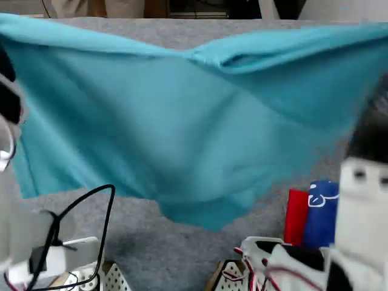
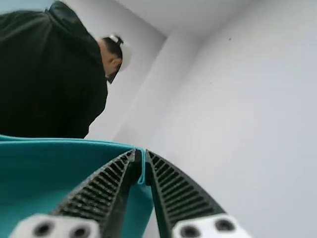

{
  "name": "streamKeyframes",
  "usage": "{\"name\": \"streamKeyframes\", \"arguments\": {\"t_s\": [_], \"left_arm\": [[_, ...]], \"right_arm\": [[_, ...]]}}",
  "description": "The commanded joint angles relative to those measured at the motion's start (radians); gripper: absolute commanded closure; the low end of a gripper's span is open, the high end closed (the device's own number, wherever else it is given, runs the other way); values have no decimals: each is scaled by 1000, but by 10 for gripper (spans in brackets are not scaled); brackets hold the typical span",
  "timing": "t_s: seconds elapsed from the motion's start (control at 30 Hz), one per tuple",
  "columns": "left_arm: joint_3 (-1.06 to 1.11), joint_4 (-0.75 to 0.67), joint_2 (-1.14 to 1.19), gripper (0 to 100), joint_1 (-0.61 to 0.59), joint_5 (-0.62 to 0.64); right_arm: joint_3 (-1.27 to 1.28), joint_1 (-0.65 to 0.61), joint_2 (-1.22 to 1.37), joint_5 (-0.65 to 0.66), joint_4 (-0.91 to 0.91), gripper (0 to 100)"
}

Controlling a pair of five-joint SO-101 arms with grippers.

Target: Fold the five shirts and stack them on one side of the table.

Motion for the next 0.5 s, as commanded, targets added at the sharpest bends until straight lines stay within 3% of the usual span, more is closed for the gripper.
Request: {"name": "streamKeyframes", "arguments": {"t_s": [0.0, 0.27, 0.47], "left_arm": [[100, 11, -94, 981, -14, -11], [661, 8, -409, 981, -14, -12], [916, 6, -633, 981, -14, -49]], "right_arm": [[7, -10, -30, -2, -54, 994], [22, -10, -33, 49, -207, 994], [154, -10, -39, 94, -338, 993]]}}
